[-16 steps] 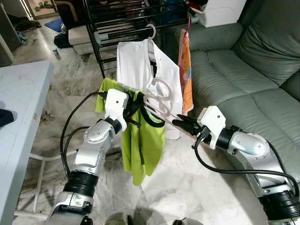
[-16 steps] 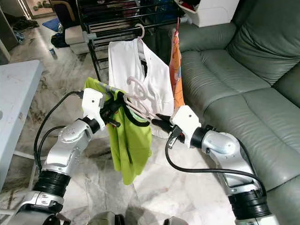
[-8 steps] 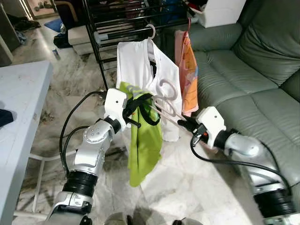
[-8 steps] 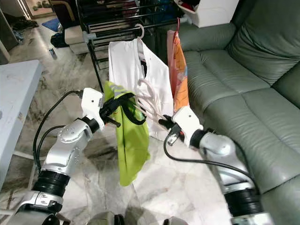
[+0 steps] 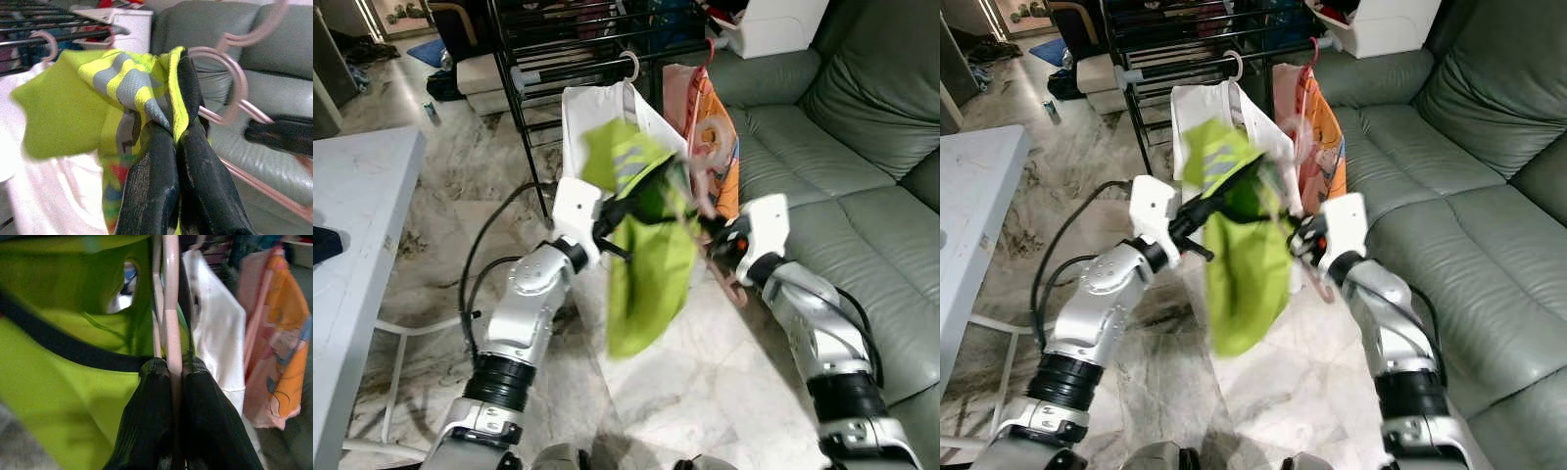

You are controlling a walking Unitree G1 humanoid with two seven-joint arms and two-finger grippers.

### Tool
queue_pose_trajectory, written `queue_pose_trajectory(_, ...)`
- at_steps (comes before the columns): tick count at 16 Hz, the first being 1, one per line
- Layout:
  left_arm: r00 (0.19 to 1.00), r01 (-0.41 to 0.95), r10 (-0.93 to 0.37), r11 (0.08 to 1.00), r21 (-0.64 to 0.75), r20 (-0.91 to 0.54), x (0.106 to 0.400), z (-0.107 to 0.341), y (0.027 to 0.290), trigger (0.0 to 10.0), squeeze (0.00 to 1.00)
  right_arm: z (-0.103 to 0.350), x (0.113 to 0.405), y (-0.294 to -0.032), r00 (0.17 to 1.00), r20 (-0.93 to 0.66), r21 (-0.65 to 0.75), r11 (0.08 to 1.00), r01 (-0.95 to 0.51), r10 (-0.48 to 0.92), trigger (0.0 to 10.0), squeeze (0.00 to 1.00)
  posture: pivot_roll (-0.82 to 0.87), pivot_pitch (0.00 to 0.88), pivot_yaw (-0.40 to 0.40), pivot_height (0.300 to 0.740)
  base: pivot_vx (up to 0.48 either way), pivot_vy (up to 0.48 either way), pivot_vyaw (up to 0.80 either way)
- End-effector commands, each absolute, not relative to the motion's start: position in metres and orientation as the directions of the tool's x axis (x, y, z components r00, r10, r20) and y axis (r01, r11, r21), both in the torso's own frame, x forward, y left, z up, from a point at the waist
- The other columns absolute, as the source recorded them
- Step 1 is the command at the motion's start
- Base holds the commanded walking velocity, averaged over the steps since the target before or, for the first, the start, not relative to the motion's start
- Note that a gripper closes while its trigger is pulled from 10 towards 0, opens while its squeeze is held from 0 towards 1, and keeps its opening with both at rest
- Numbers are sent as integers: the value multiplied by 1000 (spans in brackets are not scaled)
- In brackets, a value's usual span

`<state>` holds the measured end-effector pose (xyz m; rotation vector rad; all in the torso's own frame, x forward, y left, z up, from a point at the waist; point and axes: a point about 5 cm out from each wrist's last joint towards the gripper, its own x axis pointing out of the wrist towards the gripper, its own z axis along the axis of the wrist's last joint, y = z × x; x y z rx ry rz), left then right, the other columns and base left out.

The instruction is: Hang hanger

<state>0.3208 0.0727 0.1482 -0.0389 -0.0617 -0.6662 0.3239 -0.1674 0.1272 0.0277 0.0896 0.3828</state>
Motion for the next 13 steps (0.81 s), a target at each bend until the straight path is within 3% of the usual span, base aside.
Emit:
queue_pose_trajectory(1,765,641,-638,767,-5,89,319,155,69,0,0,140,331,-177,951,-30,79,949,-304,307,10000,0,-36,0,13,740,0,0,0)
queue_pose_trajectory(2,743,665,-665,746,20,78,315,152,63,863,0,144,335,-174,957,0,116,950,-289,291,10000,0,-36,0,20,740,0,0,0)
queue_pose_trajectory(3,739,670,-669,742,22,76,315,152,62,863,0,146,336,-172,957,8,120,950,-289,291,10000,0,-36,0,20,740,0,0,0)
queue_pose_trajectory(4,726,682,-684,729,60,68,313,151,58,2784,0,150,335,-164,944,28,133,935,-329,328,10000,0,-38,0,27,740,0,0,0)
queue_pose_trajectory(5,722,685,-689,725,73,67,313,151,57,2784,0,150,334,-162,939,29,129,930,-345,344,10000,0,-38,0,28,740,0,0,0)
queue_pose_trajectory(6,724,681,-687,727,95,67,313,152,56,4667,0,149,331,-156,919,23,131,910,-393,393,10000,0,-38,0,30,740,0,0,0)
queue_pose_trajectory(7,728,675,-682,731,99,71,314,153,56,5804,0,148,329,-153,908,16,128,900,-417,418,10000,0,-40,0,32,740,0,0,0)
queue_pose_trajectory(9,734,667,-675,738,103,75,316,154,56,6118,0,140,321,-145,867,-40,92,866,-491,496,10000,0,-41,0,33,740,0,0,0)
queue_pose_trajectory(10,741,658,-668,743,123,72,317,155,57,7804,0,129,310,-139,811,-119,51,820,-571,572,10000,0,-39,0,33,740,0,0,0)
queue_pose_trajectory(13,752,638,-656,748,184,59,318,152,64,8549,0,119,290,-144,698,-235,23,722,-691,676,10000,0,-39,0,33,740,0,0,0)
